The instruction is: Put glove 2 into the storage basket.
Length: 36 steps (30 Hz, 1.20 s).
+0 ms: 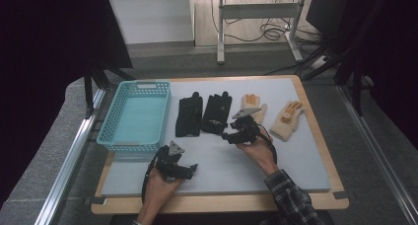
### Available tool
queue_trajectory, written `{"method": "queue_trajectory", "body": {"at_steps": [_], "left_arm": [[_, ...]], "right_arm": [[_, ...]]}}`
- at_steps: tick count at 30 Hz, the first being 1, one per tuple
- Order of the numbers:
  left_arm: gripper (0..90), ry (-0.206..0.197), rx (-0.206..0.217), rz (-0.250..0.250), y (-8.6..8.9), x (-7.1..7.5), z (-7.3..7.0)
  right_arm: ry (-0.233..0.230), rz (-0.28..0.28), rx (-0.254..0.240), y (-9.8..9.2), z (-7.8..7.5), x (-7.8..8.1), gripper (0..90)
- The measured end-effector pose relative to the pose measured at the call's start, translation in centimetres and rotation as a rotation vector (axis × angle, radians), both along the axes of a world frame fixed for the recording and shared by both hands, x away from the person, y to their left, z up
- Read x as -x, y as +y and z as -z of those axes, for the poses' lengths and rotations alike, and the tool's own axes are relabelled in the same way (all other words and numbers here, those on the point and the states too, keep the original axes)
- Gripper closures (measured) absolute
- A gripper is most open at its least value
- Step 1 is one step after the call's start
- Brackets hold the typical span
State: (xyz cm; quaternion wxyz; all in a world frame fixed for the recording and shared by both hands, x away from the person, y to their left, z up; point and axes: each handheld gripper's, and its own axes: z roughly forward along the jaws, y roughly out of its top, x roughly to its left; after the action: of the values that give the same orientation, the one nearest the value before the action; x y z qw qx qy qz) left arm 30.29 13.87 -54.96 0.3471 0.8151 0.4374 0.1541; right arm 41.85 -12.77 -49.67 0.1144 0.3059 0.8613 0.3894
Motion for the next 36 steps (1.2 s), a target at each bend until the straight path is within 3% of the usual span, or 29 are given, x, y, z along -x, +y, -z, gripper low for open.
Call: {"method": "queue_trajectory", "body": {"at_steps": [5, 13, 25, 33, 36], "left_arm": [[4.0, -0.007, -0.022, 0.002, 0.4, 0.4, -0.1], [3.6, -0.001, -0.013, -0.006, 1.3, 0.7, 0.0], [3.2, 0.005, 0.0, -0.011, 1.3, 0.6, 0.1], [3.1, 0.007, -0.004, -0.007, 1.4, 0.6, 0.1], [3.1, 0.007, -0.004, -0.007, 1.4, 0.6, 0.1]], "right_arm": [[-0.008, -0.025, 0.006, 2.0, 0.0, -1.2, 43.2], [-0.005, -0.061, -0.004, 5.4, -0.4, -3.0, 47.3], [-0.011, -0.039, 0.006, 10.3, 0.4, -5.6, 46.1], [-0.014, 0.008, 0.074, 12.6, 2.2, -7.1, 34.4], [-0.022, -0.009, 0.121, 13.2, 3.0, -7.4, 30.3]]}}
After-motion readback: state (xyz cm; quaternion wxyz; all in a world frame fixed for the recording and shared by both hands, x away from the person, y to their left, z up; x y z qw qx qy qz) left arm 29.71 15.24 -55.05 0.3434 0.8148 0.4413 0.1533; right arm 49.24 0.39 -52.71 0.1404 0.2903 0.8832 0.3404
